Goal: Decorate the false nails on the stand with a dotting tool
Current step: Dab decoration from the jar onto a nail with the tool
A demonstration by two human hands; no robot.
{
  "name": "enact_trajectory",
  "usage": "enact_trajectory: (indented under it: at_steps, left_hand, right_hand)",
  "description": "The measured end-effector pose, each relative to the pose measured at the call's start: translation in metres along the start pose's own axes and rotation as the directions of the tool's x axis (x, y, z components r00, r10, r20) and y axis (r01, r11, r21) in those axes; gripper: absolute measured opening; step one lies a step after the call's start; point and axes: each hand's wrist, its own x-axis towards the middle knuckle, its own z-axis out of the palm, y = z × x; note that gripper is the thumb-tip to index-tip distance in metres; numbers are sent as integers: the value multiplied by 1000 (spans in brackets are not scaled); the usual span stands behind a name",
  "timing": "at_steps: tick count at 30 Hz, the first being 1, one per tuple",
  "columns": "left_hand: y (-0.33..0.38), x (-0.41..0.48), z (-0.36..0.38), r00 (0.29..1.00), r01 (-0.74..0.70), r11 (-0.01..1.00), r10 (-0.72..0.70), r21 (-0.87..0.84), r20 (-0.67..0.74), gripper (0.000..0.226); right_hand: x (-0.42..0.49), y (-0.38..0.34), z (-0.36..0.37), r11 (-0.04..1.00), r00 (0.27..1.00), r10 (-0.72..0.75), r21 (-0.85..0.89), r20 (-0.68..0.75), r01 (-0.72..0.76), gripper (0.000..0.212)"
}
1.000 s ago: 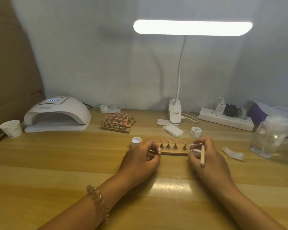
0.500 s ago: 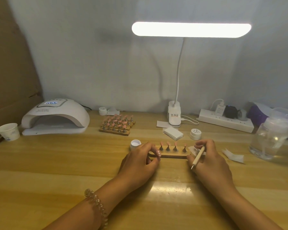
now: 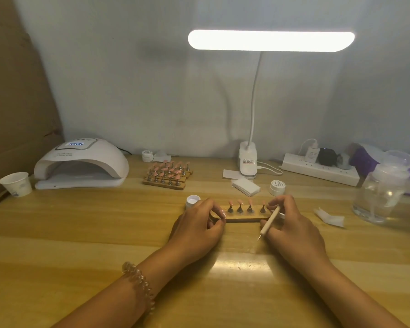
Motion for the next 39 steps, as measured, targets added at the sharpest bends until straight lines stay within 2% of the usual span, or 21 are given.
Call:
enact_trajectory:
  at_steps: [9, 17, 20, 26, 31, 39]
  left_hand:
    - [-1, 1, 1, 999, 41, 999, -41, -12, -7, 7]
    - [-1, 3, 2, 998, 63, 998, -63, -11, 9, 6]
    - [0, 3, 1, 998, 64, 998, -64, 9, 8, 12]
    - [4, 6, -3, 999, 29, 999, -30, 17, 40, 20]
    - [8, 6, -1, 1000, -16, 996, 18, 87, -19, 10]
    - [10, 3, 4, 993, -72, 979, 88, 190, -80, 11]
  right_hand:
    - [0, 2, 0, 999, 999, -32, 3, 3, 32, 47]
    - [1, 5, 3, 999, 999, -43, 20, 15, 42, 52]
    - [2, 6, 4, 999, 999, -41, 14, 25, 40, 54]
    - [1, 3, 5, 999, 999, -41, -2, 28, 41, 57]
    - [-1, 1, 5, 998, 998, -51, -21, 22, 51, 58]
    - [-1, 0, 6, 998, 999, -53, -38, 11, 53, 56]
